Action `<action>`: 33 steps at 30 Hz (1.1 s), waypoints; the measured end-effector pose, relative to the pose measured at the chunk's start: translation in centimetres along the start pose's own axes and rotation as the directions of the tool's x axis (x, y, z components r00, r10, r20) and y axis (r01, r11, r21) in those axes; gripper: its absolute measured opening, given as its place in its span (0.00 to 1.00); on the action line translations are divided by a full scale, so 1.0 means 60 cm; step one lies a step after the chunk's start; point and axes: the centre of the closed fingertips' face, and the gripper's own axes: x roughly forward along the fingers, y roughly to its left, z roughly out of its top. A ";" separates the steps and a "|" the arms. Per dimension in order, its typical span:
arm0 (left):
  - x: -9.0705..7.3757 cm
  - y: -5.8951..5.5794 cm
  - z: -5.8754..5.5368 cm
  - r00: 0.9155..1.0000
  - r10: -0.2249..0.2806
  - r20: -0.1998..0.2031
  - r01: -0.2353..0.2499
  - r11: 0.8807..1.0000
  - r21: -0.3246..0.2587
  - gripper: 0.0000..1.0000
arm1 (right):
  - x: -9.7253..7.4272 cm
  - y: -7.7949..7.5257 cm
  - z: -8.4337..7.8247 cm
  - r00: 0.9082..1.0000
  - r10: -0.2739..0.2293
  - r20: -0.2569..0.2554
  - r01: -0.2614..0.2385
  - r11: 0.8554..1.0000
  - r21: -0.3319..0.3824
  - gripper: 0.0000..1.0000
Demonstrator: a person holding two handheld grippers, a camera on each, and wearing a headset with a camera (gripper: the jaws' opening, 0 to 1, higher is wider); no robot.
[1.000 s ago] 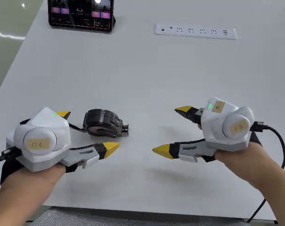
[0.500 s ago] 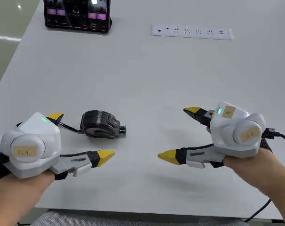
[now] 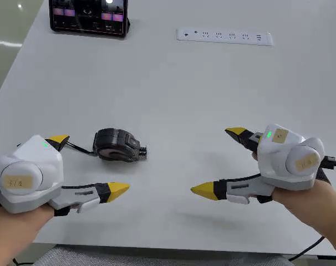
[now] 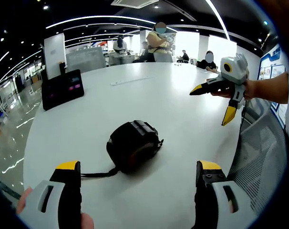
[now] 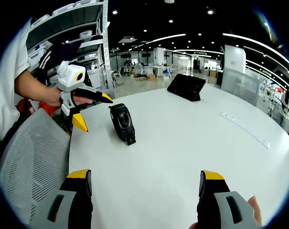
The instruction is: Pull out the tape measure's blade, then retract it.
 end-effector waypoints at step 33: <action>-0.018 -0.016 -0.007 0.994 -0.108 -0.014 0.109 0.991 0.074 0.99 | -0.062 -0.010 -0.044 0.998 -0.028 -0.049 0.029 0.999 0.031 0.95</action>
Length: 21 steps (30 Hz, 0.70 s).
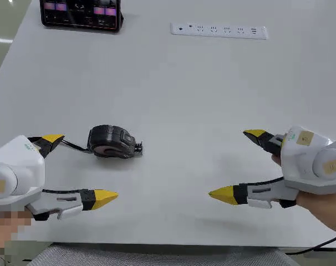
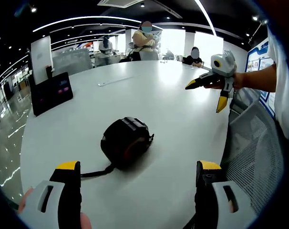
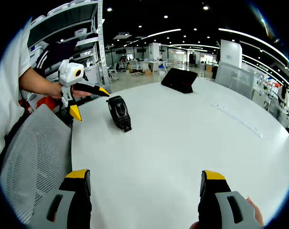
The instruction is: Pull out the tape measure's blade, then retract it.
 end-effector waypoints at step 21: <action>-0.017 0.003 -0.026 0.999 -0.025 -0.040 0.025 1.000 0.009 0.99 | -0.033 -0.004 -0.031 0.999 -0.031 -0.014 0.031 0.999 0.027 0.99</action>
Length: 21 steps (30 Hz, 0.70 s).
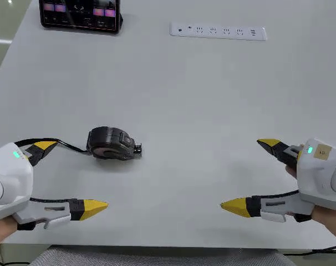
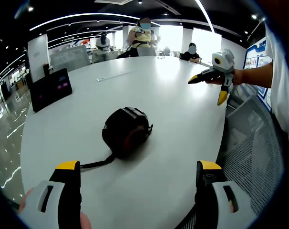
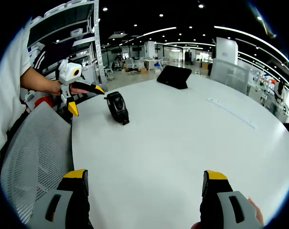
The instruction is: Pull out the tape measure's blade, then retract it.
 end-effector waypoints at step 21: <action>-0.007 -0.008 -0.009 1.000 -0.025 -0.013 0.026 0.999 0.034 0.99 | -0.017 0.007 -0.020 1.000 -0.002 -0.022 0.002 1.000 0.011 0.99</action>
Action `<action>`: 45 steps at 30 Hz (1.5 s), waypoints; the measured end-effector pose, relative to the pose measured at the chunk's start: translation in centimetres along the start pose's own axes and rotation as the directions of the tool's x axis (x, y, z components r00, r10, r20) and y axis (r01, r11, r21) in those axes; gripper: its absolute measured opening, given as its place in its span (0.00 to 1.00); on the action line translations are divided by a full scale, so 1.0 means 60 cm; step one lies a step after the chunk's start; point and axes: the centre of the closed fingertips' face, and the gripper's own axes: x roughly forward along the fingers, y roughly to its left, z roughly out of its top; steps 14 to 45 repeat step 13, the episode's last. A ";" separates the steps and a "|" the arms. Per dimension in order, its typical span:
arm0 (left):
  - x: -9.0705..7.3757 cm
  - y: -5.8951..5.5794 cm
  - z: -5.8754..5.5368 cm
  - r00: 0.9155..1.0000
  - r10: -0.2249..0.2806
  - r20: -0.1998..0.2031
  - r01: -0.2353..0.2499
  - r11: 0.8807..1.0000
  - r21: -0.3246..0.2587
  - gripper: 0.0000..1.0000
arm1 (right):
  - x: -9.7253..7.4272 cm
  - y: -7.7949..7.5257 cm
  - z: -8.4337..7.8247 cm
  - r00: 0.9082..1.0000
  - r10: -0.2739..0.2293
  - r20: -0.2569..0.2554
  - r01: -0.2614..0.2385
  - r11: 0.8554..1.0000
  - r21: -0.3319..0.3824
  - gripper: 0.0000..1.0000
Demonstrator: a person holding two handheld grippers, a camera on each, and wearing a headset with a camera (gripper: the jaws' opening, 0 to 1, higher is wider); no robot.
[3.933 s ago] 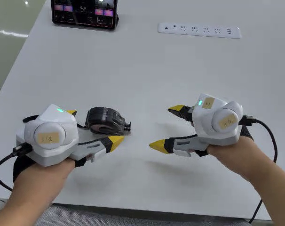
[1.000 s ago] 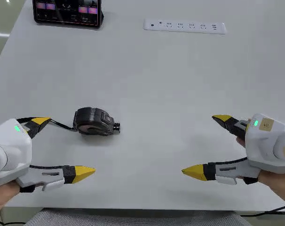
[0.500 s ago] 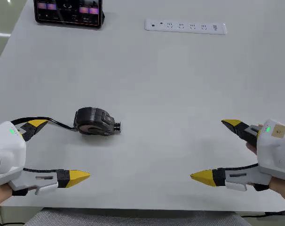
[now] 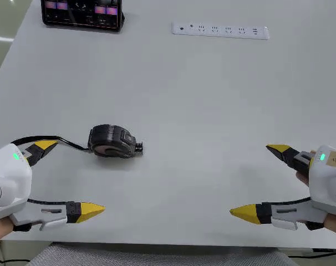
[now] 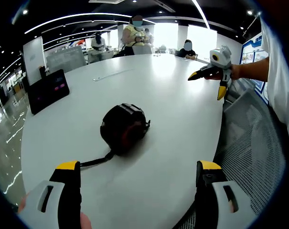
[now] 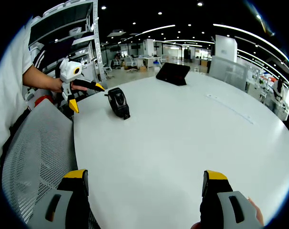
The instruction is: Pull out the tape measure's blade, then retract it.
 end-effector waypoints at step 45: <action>-0.003 -0.005 -0.004 1.000 -0.005 -0.003 0.005 1.000 -0.005 0.99 | 0.000 0.006 -0.002 1.000 0.005 -0.003 -0.005 1.000 0.005 0.99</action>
